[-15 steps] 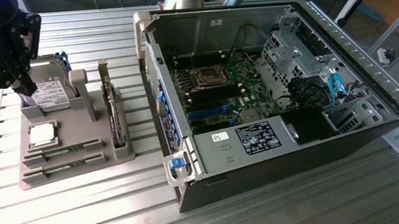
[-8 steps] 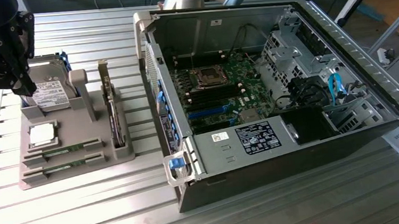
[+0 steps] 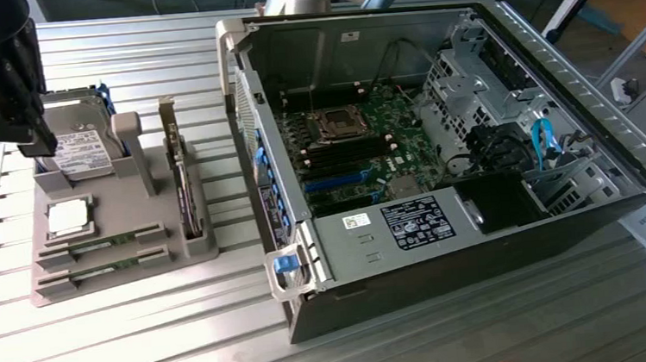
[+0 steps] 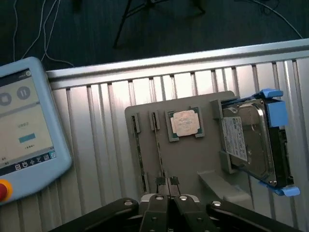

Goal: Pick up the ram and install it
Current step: 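Pick up the ram and move it above insertion slot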

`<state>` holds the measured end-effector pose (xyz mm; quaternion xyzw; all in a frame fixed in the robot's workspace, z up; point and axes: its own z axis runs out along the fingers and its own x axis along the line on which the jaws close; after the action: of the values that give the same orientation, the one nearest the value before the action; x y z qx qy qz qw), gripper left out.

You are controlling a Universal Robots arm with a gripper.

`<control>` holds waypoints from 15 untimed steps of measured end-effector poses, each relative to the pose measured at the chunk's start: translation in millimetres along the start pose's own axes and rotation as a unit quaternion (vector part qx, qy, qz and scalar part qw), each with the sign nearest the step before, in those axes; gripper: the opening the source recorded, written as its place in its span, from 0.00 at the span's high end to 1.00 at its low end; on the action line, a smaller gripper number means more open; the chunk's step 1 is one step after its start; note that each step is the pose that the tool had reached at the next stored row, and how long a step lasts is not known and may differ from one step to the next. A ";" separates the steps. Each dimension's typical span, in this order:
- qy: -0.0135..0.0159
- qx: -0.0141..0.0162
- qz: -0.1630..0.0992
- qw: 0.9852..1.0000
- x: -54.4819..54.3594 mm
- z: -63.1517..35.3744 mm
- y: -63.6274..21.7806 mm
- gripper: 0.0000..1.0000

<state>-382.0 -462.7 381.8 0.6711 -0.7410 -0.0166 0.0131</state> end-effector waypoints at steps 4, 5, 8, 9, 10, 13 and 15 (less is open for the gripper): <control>0.002 0.000 -0.056 0.998 0.0 0.0 0.0 0.90; 0.002 0.000 -0.058 0.998 0.0 0.0 0.0 0.90; 0.002 0.000 -0.058 0.998 0.0 0.0 0.0 0.90; 0.002 0.000 -0.058 0.998 0.0 0.0 0.0 0.90; 0.002 0.000 -0.058 0.998 0.0 0.0 0.0 0.90; 0.002 0.000 -0.058 0.998 0.0 0.0 0.0 0.90; 0.002 0.000 -0.058 0.998 0.0 0.0 0.0 0.90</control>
<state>-382.0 -462.7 381.8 0.7129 -0.7009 -0.0159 0.0141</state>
